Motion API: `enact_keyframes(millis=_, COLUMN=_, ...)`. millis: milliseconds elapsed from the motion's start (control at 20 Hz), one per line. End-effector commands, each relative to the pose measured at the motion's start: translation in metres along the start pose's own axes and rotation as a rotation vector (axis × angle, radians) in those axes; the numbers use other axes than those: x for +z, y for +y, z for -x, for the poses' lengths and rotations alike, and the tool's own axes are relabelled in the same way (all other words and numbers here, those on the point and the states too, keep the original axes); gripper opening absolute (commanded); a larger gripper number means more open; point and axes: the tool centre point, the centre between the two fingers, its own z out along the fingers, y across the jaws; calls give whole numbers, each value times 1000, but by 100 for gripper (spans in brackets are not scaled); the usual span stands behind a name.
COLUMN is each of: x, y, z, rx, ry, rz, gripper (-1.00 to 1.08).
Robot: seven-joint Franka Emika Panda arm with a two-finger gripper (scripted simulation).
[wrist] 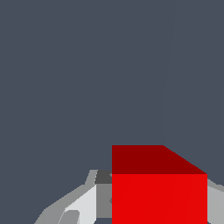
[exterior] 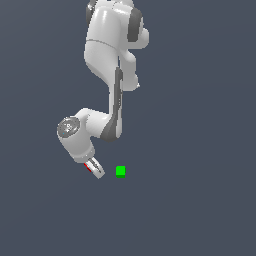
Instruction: Stack the red cube on top of the green cube.
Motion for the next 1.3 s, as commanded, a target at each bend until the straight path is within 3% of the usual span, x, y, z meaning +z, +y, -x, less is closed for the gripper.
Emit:
enact_keyframes(millis=0, x=-1, y=0, z=0, rx=0, ry=0, rz=0, gripper=-100)
enact_keyframes(millis=300, x=-20, y=0, z=1, rx=0, ry=0, rz=0, gripper=-100)
enact_keyframes(millis=850, x=-89, y=1, z=1, rx=0, ry=0, rz=0, gripper=-100)
enact_keyframes(millis=1250, x=-99, y=0, z=0, rx=0, ry=2, rz=-1, gripper=-100)
